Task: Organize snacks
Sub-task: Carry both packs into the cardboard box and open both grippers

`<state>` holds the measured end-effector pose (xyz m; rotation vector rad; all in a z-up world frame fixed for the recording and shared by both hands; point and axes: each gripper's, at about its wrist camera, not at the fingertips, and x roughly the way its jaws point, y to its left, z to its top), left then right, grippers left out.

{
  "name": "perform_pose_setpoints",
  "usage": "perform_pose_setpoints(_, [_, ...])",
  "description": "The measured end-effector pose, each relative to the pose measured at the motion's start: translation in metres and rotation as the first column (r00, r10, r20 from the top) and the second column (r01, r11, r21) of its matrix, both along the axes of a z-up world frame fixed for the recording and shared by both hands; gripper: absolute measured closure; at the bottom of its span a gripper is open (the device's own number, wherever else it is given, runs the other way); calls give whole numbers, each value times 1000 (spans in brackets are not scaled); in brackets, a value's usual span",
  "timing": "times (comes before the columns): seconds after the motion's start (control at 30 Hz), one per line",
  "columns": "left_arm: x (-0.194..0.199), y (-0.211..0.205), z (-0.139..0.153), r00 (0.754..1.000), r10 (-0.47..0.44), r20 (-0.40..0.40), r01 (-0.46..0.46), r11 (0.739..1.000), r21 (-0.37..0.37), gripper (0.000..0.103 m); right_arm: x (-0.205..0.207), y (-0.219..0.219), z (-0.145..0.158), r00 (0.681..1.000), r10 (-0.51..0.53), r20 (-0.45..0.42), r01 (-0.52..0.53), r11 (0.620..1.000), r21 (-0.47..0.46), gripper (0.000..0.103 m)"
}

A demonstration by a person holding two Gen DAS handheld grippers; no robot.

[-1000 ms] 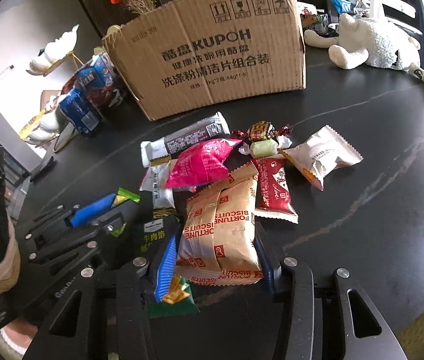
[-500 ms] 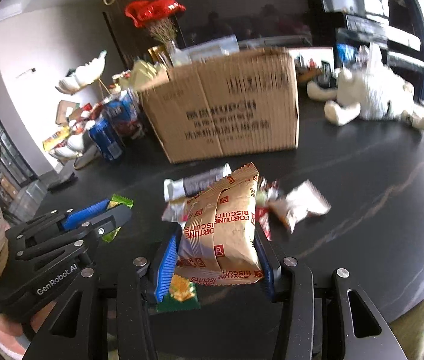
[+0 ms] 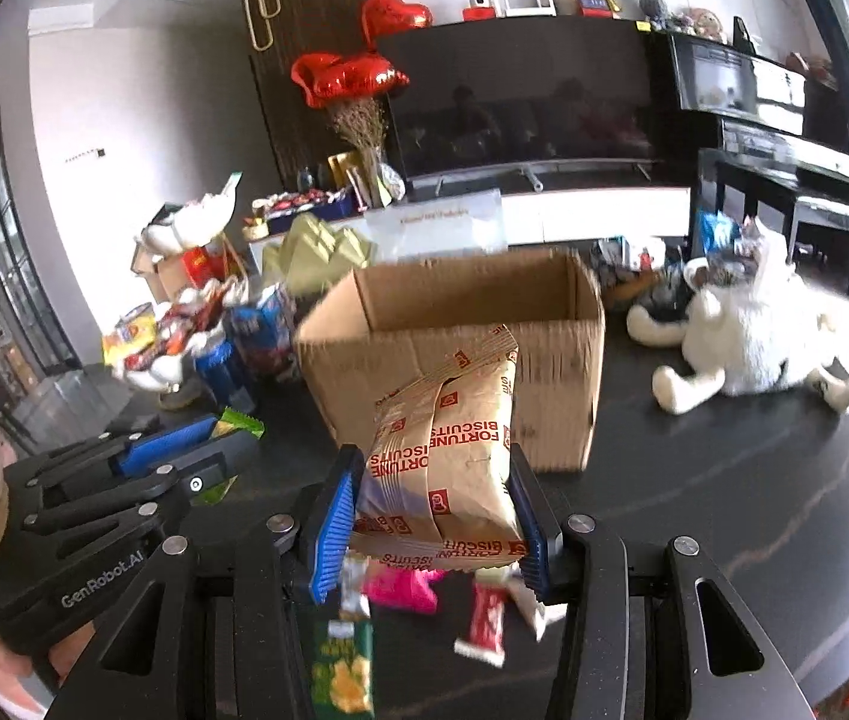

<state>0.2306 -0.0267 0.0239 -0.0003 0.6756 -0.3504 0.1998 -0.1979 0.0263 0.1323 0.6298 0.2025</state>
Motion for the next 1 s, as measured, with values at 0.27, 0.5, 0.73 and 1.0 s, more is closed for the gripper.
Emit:
perform_pose_setpoints(0.27, [48, -3, 29, 1000, 1, -7, -1, 1000, -4, 78, 41, 5, 31, 999, 23, 39, -22, 999, -28, 56])
perform_pose_setpoints(0.5, [93, -17, 38, 1000, -4, -31, 5, 1000, 23, 78, 85, 1, 36, 999, 42, 4, -42, 998, -43, 56])
perform_pose_setpoints(0.73, [139, -28, 22, 995, -9, -104, 13, 999, 35, 77, 125, -7, 25, 998, 51, -45, -54, 997, -61, 55])
perform_pose_setpoints(1.0, [148, -25, 14, 994, 60, -91, -53, 995, 81, 52, 147, -19, 11, 997, -4, -83, -3, 996, -88, 39])
